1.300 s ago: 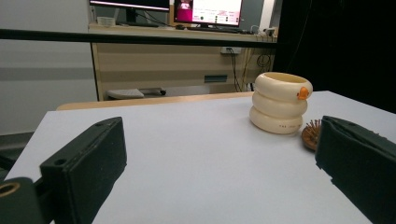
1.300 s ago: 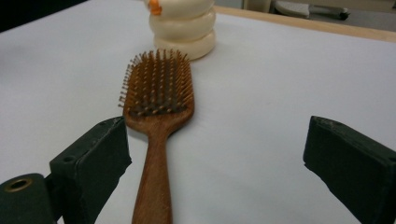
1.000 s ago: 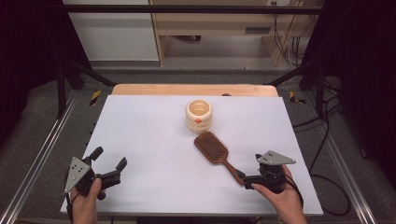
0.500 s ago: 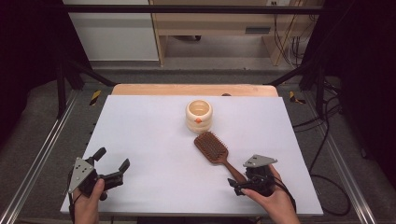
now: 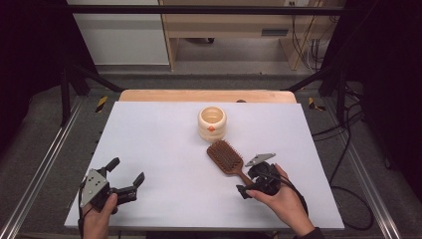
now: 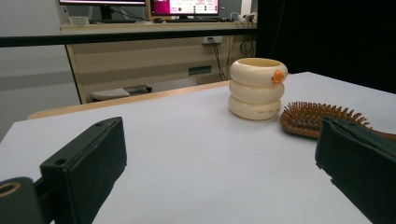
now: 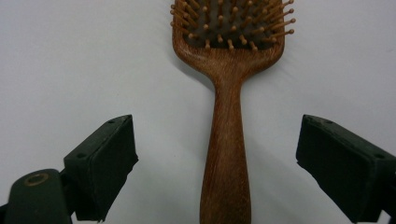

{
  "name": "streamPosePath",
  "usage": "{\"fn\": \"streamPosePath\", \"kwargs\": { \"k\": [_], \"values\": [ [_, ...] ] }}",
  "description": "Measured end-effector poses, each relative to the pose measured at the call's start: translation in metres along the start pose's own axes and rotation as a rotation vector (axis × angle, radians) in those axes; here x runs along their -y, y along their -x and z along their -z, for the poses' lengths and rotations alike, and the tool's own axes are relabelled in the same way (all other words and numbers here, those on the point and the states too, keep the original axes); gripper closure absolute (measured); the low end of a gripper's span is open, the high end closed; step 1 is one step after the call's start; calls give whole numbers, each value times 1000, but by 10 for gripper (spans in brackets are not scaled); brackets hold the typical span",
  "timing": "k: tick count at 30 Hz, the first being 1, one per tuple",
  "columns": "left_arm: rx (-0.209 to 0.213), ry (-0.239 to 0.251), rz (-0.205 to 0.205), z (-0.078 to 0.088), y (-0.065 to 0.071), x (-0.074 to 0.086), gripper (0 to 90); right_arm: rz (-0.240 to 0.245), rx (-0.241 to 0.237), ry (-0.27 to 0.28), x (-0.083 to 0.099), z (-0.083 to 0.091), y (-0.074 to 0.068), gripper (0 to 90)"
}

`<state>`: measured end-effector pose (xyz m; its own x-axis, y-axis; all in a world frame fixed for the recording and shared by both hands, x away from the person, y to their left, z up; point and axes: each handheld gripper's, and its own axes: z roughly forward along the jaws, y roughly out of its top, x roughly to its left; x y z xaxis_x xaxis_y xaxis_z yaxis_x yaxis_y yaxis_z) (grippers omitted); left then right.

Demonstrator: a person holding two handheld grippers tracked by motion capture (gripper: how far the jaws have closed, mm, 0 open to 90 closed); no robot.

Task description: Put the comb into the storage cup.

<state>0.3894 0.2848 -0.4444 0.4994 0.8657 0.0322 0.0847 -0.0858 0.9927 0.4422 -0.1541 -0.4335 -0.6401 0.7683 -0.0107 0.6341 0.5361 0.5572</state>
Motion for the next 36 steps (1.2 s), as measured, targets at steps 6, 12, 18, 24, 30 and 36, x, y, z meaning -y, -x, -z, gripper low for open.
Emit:
{"fn": "streamPosePath", "kwargs": {
  "k": [6,12,18,24,30,36],
  "values": [
    [-6,25,5,2,1,-3,25,11,8,-44,-17,-4,-4,139],
    [-11,28,-3,3,0,-2,26,2,1,-54,-22,-7,-3,139],
    [-20,28,9,4,-5,-1,26,-9,-15,-57,-24,-8,2,140],
    [-28,27,12,5,-6,0,27,-16,-1,-85,-26,-9,7,153],
    [-26,27,3,5,-4,-1,27,-17,-5,-91,-32,-8,10,158],
    [-25,21,-2,5,-3,0,27,-29,-12,-109,-35,-17,20,228]
  ]
}}
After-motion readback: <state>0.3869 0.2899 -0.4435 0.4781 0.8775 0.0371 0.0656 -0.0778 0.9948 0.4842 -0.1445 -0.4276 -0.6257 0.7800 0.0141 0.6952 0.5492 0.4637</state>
